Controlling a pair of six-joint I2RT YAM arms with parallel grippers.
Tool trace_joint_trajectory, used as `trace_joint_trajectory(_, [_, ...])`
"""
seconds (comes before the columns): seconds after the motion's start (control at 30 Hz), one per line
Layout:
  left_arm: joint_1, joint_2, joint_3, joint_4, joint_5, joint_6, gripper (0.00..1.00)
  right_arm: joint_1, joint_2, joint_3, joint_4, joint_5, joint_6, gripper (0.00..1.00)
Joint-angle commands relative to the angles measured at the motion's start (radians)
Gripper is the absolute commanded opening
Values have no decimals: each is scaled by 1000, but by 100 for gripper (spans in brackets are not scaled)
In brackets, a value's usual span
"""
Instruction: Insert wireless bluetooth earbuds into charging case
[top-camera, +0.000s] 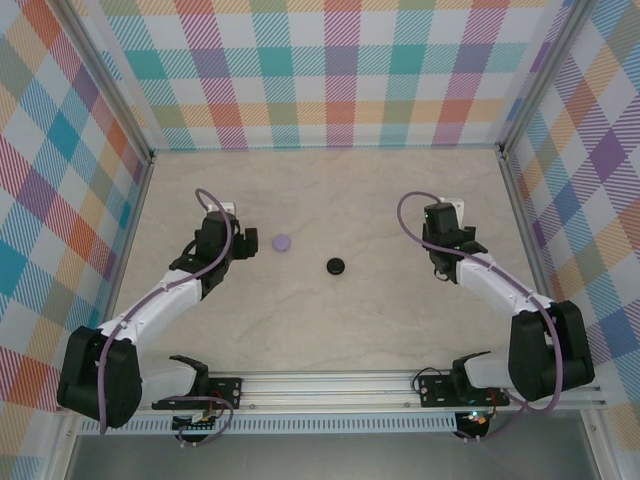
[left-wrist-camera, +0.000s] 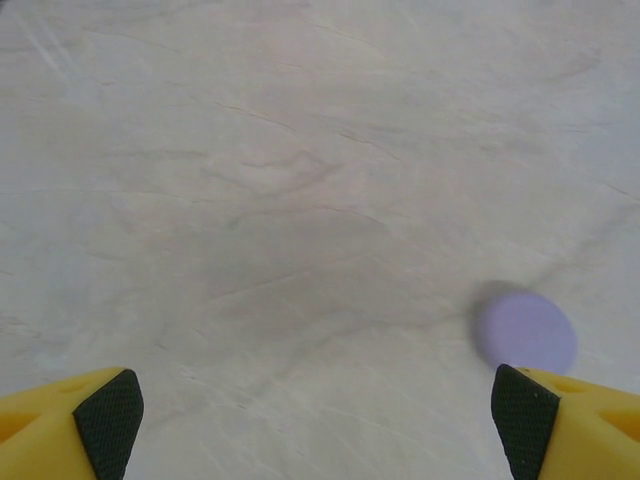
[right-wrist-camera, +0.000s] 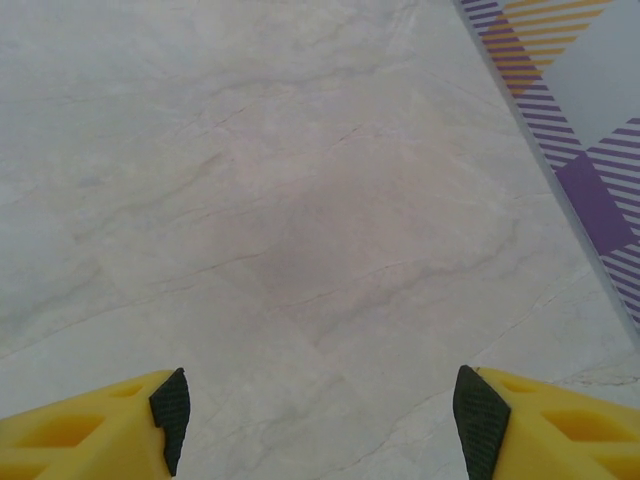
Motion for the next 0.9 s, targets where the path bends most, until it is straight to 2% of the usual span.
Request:
trace_joint_trajectory(0.0, [47,3,-42,157,-89,70,92,-28,2,-47,167,11,-28,72])
trace_joint_trajectory(0.33, [152,105,-214,460,3,153,93,-107,78,-114,340,-97,-61,75])
trace_joint_trajectory(0.67, [198,184,-252,638,261,181,100,-164,110,-192,520,-291,-88,77])
trace_joint_trajectory(0.87, [224,241,-320,856,371,179,100,-211,73,-267,661,-434,-83,79])
